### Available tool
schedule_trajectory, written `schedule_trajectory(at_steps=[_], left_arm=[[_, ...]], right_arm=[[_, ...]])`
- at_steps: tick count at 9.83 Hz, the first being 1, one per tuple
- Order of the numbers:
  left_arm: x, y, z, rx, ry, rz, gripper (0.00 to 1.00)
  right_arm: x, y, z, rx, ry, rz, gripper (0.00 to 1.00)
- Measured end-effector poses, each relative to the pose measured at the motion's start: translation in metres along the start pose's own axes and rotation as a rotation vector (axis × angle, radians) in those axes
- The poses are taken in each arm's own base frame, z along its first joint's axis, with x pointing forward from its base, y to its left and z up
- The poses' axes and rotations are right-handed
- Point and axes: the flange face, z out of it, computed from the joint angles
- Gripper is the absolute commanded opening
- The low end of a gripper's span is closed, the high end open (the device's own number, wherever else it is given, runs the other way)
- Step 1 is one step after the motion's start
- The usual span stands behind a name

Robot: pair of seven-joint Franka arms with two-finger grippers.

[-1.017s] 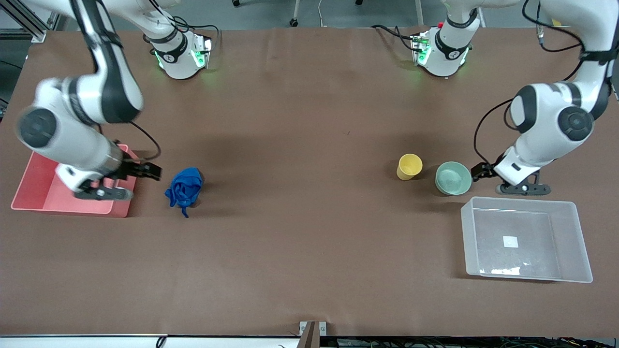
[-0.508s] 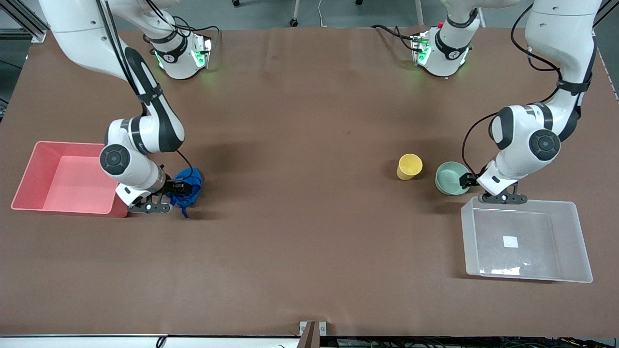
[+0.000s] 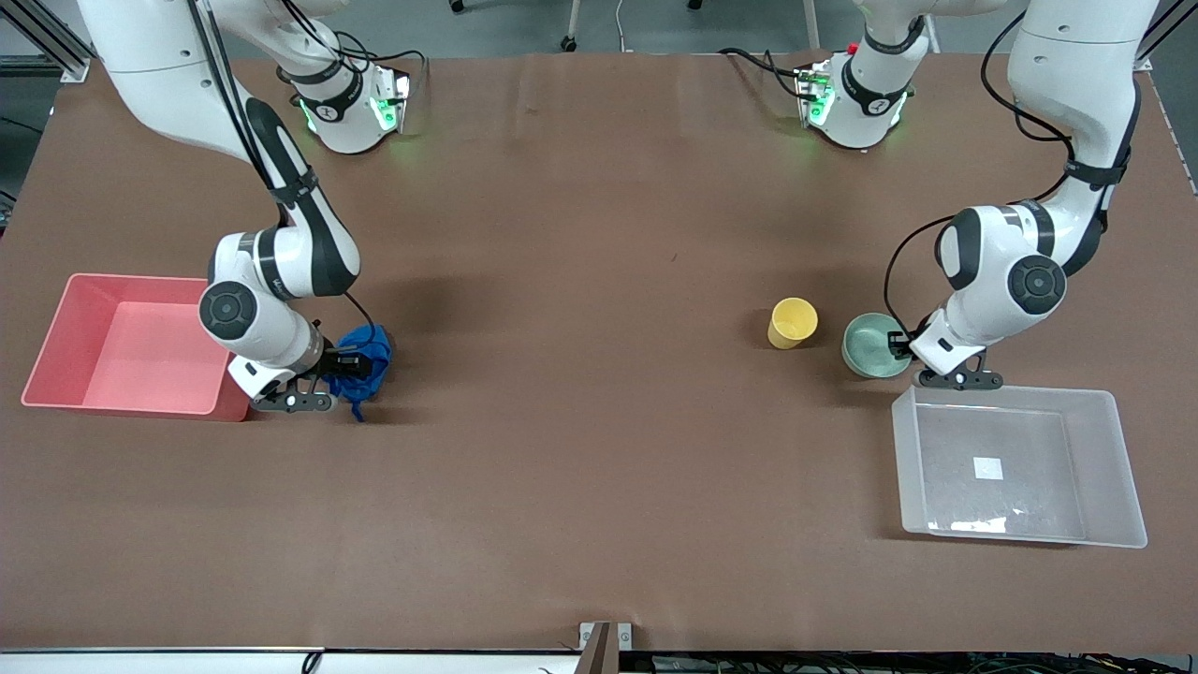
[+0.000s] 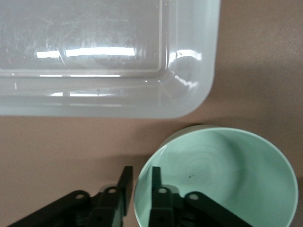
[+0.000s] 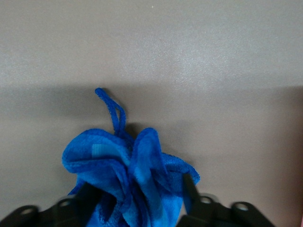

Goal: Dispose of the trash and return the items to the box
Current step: 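Grasp the blue cloth with the right gripper while the left gripper grasps the bowl, then place the cloth in the pink bin while the left gripper places the bowl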

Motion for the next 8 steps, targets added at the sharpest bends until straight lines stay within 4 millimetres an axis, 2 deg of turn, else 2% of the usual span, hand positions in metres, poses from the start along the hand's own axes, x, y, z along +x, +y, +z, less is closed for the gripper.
schedule_trajectory(at_steps=[1,3,5,6,7,8], left_arm=[[0.001,0.002,-0.006,-0.003,0.011,0.001,0.0],[0.005,0.002,-0.034,-0.005,0.059,0.001,0.0],[0.012,0.001,-0.077,-0.016,0.107,-0.012,0.0],[0.02,-0.001,-0.106,-0.03,0.117,-0.026,0.0],[0.032,-0.005,-0.139,-0.036,0.127,-0.034,0.0],[0.046,-0.013,-0.171,-0.036,0.141,-0.044,0.0]], right_arm=[[-0.002,0.001,0.003,0.012,0.01,0.019,0.01],[-0.004,0.002,0.006,0.033,0.025,0.047,0.01],[-0.002,0.002,0.003,0.035,0.01,0.051,0.01],[0.001,0.001,-0.009,0.032,-0.037,0.051,0.01],[0.008,0.002,-0.041,0.032,-0.091,0.052,0.01],[0.015,0.008,-0.092,0.036,-0.129,0.061,0.01]])
